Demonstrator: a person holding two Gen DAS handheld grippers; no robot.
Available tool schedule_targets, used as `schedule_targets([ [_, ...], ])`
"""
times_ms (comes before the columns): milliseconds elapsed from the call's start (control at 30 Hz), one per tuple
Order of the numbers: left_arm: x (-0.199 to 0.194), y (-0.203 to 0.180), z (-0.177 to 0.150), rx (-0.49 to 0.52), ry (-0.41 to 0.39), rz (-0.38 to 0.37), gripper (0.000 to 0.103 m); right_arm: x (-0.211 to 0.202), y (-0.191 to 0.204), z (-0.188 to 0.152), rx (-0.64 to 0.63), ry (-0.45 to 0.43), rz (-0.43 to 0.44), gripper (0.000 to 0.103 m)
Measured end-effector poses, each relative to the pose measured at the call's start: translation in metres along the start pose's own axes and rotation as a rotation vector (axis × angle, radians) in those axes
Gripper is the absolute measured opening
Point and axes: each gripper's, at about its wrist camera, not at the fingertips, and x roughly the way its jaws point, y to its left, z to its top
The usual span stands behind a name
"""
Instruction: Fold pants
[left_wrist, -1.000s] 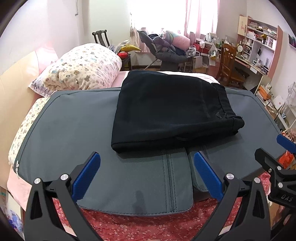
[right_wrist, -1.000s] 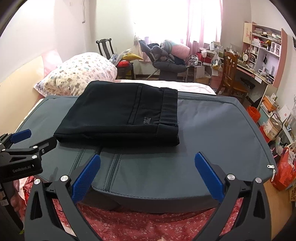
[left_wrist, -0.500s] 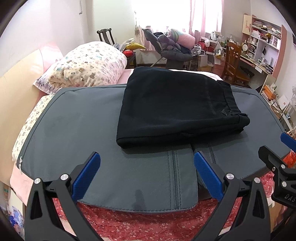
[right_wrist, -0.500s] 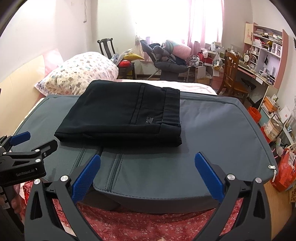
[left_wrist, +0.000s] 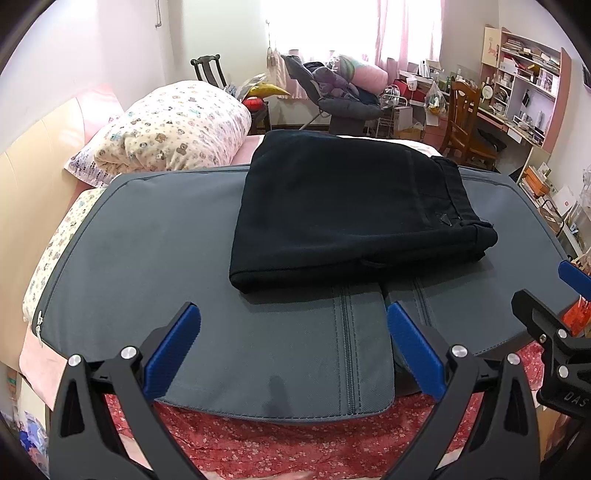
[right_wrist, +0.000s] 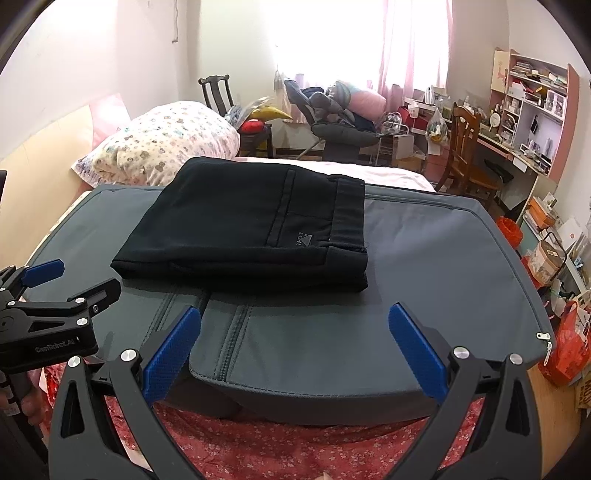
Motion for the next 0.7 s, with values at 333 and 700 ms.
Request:
schedule_targets([
  [333, 0.001, -0.0009, -0.0007, 0.001, 0.003, -0.001, 0.101, -0.001, -0.0002, -0.0002, 0.0, 0.0, -0.002, 0.102],
  [700, 0.004, -0.0011, -0.0019, 0.007, 0.012, 0.011, 0.101, -0.0006, -0.0002, -0.002, -0.002, 0.006, 0.0, 0.102],
])
